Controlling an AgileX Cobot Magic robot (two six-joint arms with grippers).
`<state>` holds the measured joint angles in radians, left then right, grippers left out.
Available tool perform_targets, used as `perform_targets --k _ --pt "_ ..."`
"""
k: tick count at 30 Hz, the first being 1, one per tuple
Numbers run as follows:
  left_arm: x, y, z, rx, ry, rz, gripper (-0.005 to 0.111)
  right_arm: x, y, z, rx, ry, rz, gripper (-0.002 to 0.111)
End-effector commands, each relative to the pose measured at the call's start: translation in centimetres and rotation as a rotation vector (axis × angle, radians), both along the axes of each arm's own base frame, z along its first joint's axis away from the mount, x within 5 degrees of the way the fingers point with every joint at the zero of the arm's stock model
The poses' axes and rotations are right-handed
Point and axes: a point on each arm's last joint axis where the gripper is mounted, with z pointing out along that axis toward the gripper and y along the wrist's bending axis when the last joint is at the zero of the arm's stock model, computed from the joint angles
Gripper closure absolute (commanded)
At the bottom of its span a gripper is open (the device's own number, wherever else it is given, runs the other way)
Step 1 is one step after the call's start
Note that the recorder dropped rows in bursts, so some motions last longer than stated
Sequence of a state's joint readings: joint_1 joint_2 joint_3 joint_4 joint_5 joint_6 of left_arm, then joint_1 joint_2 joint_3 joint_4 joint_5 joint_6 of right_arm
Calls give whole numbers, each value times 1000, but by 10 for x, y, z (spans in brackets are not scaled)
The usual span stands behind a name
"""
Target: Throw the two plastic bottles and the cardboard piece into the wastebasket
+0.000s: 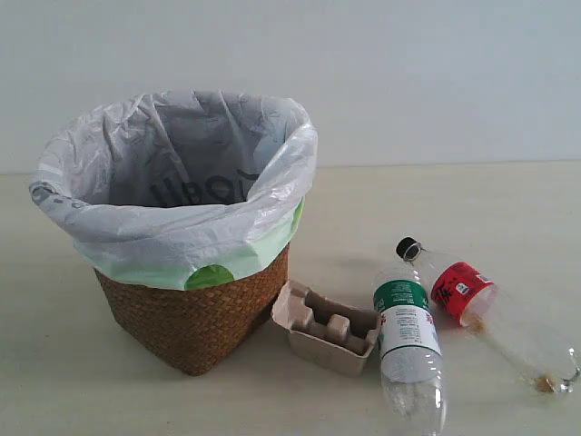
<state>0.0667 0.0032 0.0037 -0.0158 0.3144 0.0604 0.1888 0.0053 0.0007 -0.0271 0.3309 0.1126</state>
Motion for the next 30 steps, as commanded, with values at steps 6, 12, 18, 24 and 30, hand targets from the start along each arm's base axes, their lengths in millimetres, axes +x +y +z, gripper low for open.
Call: perform_targets --k 6,12,18,24,30 --pt "0 0 2 -10 -15 -5 -1 0 0 1 -4 -11 2 108" --pt "0 0 2 -10 -15 -5 -1 0 0 1 -4 -11 2 108" --pt "0 0 2 -10 -15 -5 -1 0 1 1 30 -4 1 108" --pt "0 0 2 -10 -15 -5 -1 -2 10 2 537 101 -20 108" --pt "0 0 2 -10 -15 -5 -1 -3 13 4 717 139 -23 108"
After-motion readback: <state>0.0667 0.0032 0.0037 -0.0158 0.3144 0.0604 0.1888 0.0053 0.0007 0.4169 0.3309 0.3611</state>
